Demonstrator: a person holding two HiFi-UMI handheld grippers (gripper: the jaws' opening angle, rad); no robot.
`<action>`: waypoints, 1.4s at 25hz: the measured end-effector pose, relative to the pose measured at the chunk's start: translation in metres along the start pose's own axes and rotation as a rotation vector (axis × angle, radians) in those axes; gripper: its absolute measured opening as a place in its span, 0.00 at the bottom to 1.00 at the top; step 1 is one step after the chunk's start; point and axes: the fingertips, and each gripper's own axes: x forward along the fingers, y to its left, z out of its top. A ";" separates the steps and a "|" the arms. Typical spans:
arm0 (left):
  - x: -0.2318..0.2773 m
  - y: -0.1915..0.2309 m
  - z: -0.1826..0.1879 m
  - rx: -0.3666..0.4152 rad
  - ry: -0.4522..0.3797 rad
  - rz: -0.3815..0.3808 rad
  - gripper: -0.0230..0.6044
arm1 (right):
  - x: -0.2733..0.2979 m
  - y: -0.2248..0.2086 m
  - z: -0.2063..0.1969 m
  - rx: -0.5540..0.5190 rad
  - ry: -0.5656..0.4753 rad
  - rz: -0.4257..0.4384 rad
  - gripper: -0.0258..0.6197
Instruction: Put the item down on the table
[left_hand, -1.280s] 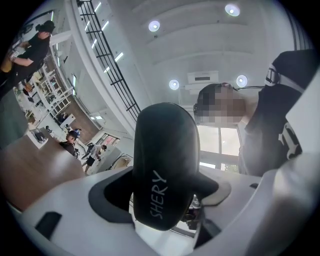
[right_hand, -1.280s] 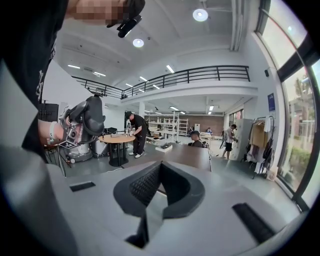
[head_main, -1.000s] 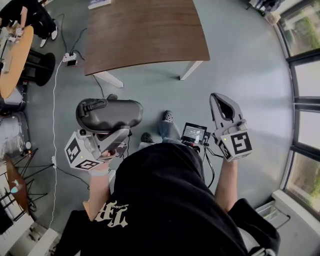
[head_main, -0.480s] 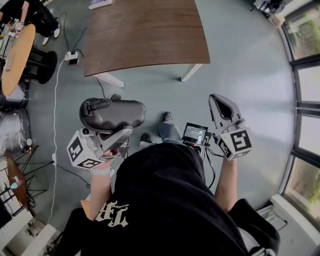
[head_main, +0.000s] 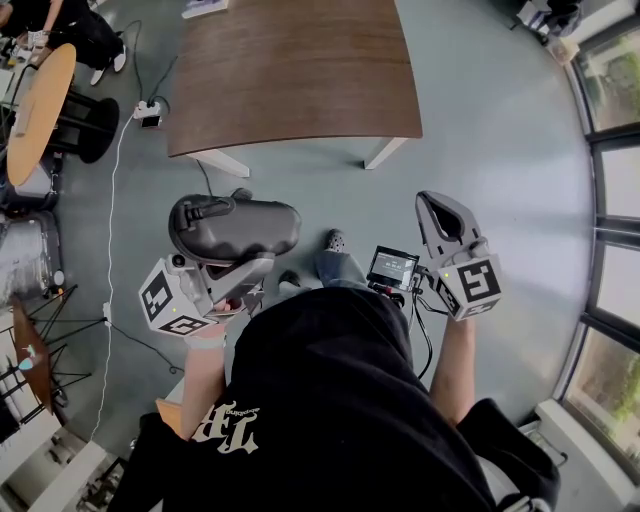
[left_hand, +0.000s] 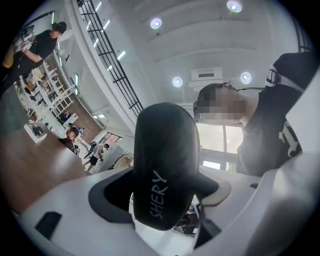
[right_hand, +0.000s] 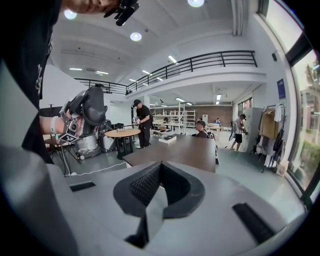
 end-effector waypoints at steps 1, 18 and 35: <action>0.002 0.000 0.000 0.003 -0.001 0.000 0.60 | 0.001 -0.002 0.001 -0.003 -0.001 0.004 0.02; 0.020 -0.014 -0.011 0.026 -0.005 -0.012 0.60 | -0.001 -0.012 0.008 -0.033 -0.016 0.053 0.02; 0.040 0.003 -0.013 0.016 0.016 -0.034 0.60 | 0.009 -0.029 0.012 -0.030 -0.011 0.041 0.02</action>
